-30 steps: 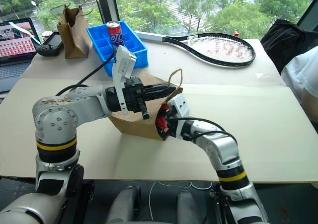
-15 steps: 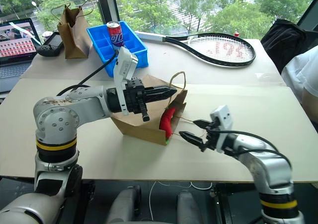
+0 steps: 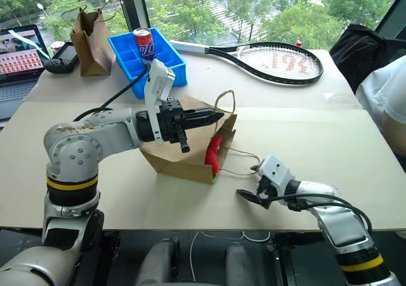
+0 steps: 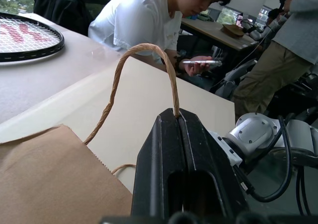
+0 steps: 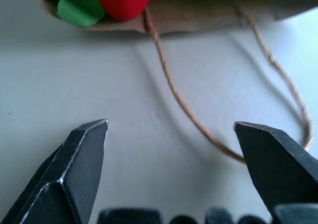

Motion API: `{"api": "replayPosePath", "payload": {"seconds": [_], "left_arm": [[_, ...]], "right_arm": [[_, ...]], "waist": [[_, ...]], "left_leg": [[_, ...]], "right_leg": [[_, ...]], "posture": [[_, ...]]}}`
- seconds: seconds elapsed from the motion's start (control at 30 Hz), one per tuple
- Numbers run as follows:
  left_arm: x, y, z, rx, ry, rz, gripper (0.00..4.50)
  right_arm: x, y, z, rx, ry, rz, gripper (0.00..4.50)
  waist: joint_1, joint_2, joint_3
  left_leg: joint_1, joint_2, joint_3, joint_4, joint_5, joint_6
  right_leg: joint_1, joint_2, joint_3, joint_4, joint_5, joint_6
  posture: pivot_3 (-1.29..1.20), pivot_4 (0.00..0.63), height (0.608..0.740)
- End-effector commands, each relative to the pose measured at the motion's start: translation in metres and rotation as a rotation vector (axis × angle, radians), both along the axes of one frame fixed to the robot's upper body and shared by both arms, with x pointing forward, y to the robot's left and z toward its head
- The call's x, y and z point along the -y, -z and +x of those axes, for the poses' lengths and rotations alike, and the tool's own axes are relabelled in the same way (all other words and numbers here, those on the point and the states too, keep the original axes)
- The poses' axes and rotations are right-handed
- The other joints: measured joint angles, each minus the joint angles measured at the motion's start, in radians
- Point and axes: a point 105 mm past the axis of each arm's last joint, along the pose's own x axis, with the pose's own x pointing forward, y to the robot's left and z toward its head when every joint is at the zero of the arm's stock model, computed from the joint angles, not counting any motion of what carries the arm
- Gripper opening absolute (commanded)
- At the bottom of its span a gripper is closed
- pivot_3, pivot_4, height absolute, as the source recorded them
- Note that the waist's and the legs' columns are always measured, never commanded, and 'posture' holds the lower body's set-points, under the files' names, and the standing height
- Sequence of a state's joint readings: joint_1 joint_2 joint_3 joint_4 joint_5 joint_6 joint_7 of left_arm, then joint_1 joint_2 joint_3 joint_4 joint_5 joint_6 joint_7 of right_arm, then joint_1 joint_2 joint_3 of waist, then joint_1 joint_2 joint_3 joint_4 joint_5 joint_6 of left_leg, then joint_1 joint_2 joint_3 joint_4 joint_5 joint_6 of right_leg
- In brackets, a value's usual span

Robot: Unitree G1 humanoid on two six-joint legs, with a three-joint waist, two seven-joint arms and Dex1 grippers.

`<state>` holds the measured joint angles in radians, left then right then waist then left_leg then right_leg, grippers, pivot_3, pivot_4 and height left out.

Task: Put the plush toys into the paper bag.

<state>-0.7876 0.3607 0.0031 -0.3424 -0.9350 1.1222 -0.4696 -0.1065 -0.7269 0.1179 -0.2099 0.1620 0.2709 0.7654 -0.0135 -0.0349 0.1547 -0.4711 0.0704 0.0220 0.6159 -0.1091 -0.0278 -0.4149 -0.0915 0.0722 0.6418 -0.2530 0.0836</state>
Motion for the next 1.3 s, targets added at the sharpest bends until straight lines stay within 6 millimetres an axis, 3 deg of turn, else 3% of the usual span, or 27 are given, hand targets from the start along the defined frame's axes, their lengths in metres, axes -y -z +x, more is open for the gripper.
{"api": "replayPosePath", "payload": {"seconds": [0.03, 0.23, 0.4, 0.53, 0.67, 0.77, 0.83, 0.93, 1.13, 1.3], "left_arm": [[0.001, -0.014, -0.003, 0.062, 0.008, -0.02, 0.0], [0.0, -0.014, -0.002, 0.067, 0.004, -0.022, 0.0], [0.0, -0.015, -0.002, 0.074, -0.001, -0.021, 0.0], [-0.005, -0.018, 0.002, 0.09, -0.031, -0.021, 0.0], [-0.015, -0.025, 0.013, 0.131, -0.094, -0.022, 0.0], [-0.022, -0.03, 0.021, 0.164, -0.135, -0.016, 0.0], [-0.034, -0.04, 0.032, 0.21, -0.194, -0.014, 0.0], [-0.047, -0.05, 0.043, 0.252, -0.248, -0.005, 0.0], [-0.062, -0.056, 0.053, 0.293, -0.301, 0.01, 0.0], [-0.063, -0.053, 0.055, 0.293, -0.307, 0.017, 0.0]], "right_arm": [[0.011, 0.005, 0.012, 0.081, 0.041, -0.095, 3.82], [0.021, 0.013, 0.018, 0.053, 0.076, -0.131, 1.68], [0.027, 0.002, 0.03, 0.126, 0.137, -0.129, 0.07], [0.014, -0.039, 0.042, 0.27, 0.152, 0.01, 0.03], [0.002, -0.089, 0.045, 0.391, 0.131, 0.162, 0.03], [-0.005, -0.114, 0.043, 0.451, 0.094, 0.207, 0.03], [-0.015, -0.152, 0.042, 0.534, 0.043, 0.253, 0.03], [-0.028, -0.189, 0.037, 0.6, -0.027, 0.288, 0.03], [-0.053, -0.219, 0.023, 0.625, -0.14, 0.291, 0.03], [-0.061, -0.225, 0.014, 0.592, -0.176, 0.285, 0.03]], "waist": [[0.001, 0.0, 0.0], [0.005, 0.0, 0.0], [0.005, 0.0, 0.0], [0.002, 0.0, 0.0], [-0.002, 0.0, 0.0], [-0.001, 0.0, 0.0], [0.0, 0.0, 0.001], [0.0, 0.0, 0.002], [0.006, 0.0, 0.002], [0.007, 0.0, 0.002]], "left_leg": [[0.001, 0.0, 0.0, 0.0, 0.0, 0.0], [0.01, 0.0, 0.0, 0.0, -0.001, -0.002], [0.01, 0.0, 0.0, 0.0, 0.0, -0.001], [0.01, 0.0, 0.0, -0.001, 0.0, -0.001], [0.01, -0.001, 0.0, -0.003, 0.0, 0.0], [0.01, 0.0, 0.0, -0.004, 0.0, 0.0], [0.011, -0.001, 0.0, -0.005, 0.0, 0.0], [0.01, -0.001, 0.0, -0.005, 0.0, 0.0], [0.01, -0.001, 0.0, -0.009, 0.0, 0.0], [0.009, -0.001, 0.0, -0.01, 0.0, 0.0]], "right_leg": [[0.002, 0.0, 0.0, 0.0, 0.0, 0.0], [0.013, 0.0, 0.0, -0.004, -0.006, -0.003], [0.014, -0.001, 0.0, -0.004, -0.006, -0.003], [0.013, -0.001, 0.0, -0.004, -0.006, -0.003], [0.012, 0.0, 0.0, -0.004, -0.006, -0.003], [0.011, 0.0, 0.0, -0.003, -0.005, 0.0], [0.012, 0.0, 0.0, -0.003, -0.005, 0.0], [0.011, 0.0, 0.0, -0.003, -0.004, -0.002], [0.011, 0.0, -0.001, -0.004, -0.003, -0.004], [0.01, 0.0, -0.001, -0.005, -0.003, -0.004]], "posture": [[0.0, 0.15, 0.731], [0.0, 0.15, 0.731], [0.0, 0.15, 0.731], [0.0, 0.15, 0.731], [0.0, 0.15, 0.731], [0.0, 0.15, 0.731], [0.0, 0.15, 0.731], [0.0, 0.15, 0.731], [0.0, 0.15, 0.731], [0.0, 0.15, 0.731]]}}
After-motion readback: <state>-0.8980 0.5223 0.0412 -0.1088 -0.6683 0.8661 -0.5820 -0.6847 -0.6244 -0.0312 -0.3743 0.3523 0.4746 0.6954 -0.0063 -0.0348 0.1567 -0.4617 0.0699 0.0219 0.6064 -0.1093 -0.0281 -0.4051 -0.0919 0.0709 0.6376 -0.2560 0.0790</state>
